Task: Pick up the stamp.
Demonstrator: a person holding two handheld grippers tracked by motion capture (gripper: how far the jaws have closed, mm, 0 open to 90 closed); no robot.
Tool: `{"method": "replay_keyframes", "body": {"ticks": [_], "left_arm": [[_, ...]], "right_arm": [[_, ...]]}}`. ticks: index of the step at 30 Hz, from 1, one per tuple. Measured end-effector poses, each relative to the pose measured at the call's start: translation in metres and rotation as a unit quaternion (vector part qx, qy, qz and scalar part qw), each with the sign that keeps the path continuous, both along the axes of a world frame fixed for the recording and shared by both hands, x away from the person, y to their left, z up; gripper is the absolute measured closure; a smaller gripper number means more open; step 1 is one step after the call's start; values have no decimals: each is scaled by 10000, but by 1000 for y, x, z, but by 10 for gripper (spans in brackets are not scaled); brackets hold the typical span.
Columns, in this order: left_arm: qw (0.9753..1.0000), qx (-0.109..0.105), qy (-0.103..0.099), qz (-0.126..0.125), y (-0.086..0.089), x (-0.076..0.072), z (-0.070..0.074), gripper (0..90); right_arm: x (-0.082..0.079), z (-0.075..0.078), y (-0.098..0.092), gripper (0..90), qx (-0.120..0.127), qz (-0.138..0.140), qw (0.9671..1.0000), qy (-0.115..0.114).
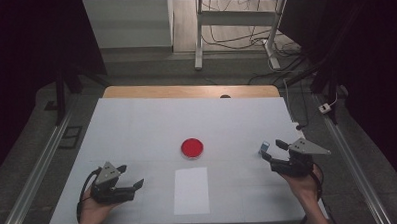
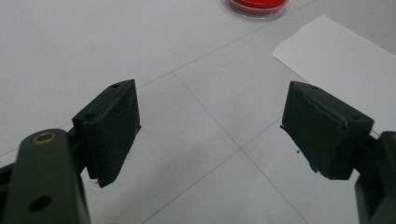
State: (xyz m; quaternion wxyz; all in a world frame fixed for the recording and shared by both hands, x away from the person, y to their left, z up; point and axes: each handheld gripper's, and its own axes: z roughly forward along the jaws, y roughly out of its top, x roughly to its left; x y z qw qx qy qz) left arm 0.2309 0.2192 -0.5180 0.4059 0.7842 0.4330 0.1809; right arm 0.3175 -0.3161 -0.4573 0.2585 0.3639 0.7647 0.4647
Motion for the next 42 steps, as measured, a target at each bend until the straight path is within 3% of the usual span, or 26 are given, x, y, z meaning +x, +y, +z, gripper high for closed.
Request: {"method": "replay_keyframes", "body": {"ticks": [6, 16, 29, 42], "left_arm": [[10000, 28, 17, 5, 0, 1, -1, 192], [10000, 44, 41, 11, 0, 2, -3, 194], [10000, 64, 60, 2, 0, 2, -4, 194], [9999, 84, 68, -9, 1, 3, -6, 194]], "right_arm": [[10, 2, -4, 295, -14, -137, 9999, 5], [33, -1, -12, 293, -48, -358, 9990, 253], [54, -15, -7, 327, -269, -220, 9977, 589], [60, -23, -5, 378, -404, -145, 9962, 754]]}}
